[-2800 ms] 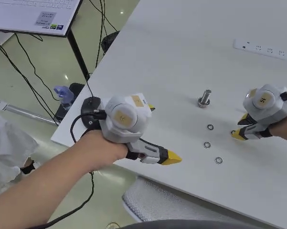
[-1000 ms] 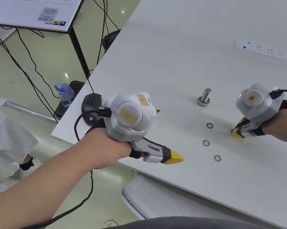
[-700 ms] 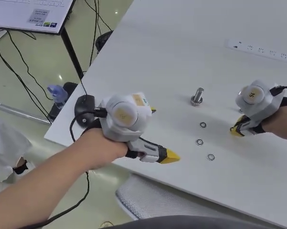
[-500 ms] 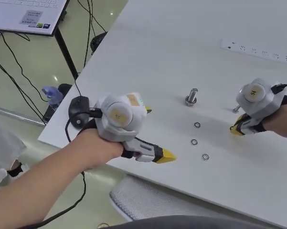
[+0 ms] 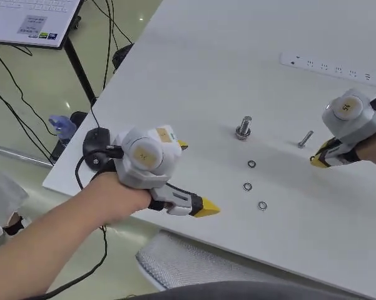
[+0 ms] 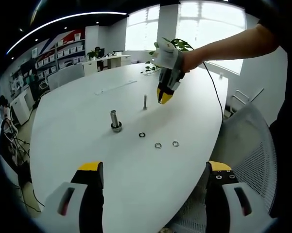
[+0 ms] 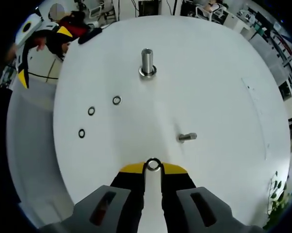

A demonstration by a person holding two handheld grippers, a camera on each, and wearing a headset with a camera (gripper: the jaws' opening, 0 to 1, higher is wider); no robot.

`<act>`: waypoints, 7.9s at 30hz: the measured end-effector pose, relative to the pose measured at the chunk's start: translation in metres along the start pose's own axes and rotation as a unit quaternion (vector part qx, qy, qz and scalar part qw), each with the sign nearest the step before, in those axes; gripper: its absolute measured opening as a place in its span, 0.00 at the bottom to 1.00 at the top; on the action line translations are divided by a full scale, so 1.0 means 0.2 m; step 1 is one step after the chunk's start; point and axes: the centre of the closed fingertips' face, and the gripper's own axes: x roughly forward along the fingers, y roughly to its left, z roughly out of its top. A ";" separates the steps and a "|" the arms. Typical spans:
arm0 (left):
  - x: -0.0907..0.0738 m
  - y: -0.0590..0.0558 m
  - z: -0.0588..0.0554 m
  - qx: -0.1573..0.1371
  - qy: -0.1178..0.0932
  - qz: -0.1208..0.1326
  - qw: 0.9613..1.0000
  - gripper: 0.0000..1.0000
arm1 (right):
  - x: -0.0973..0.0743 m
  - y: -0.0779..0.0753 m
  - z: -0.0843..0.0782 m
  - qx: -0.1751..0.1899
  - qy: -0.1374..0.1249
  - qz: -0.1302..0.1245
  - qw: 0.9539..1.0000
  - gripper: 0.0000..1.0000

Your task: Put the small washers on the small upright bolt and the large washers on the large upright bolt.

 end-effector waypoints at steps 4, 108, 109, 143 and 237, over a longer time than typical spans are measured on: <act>0.00 0.00 0.00 0.002 0.003 -0.001 1.000 0.87 | -0.03 -0.06 0.02 0.008 -0.007 -0.007 1.000 0.12; 0.01 0.02 -0.09 -0.027 0.007 -0.021 0.999 0.93 | 0.25 -0.25 0.11 -0.028 0.017 0.000 0.999 0.20; 0.01 0.02 -0.09 -0.026 0.007 -0.021 0.999 0.93 | 0.24 -0.25 0.11 -0.027 0.017 0.000 0.999 0.20; -0.04 -0.01 -0.05 -0.006 -0.004 -0.017 1.000 0.91 | 0.03 0.00 0.43 -0.112 -0.024 0.008 0.993 0.25; -0.10 -0.01 -0.05 -0.016 -0.010 -0.009 1.000 0.83 | 0.20 0.25 0.31 -0.076 -0.009 0.019 0.997 0.13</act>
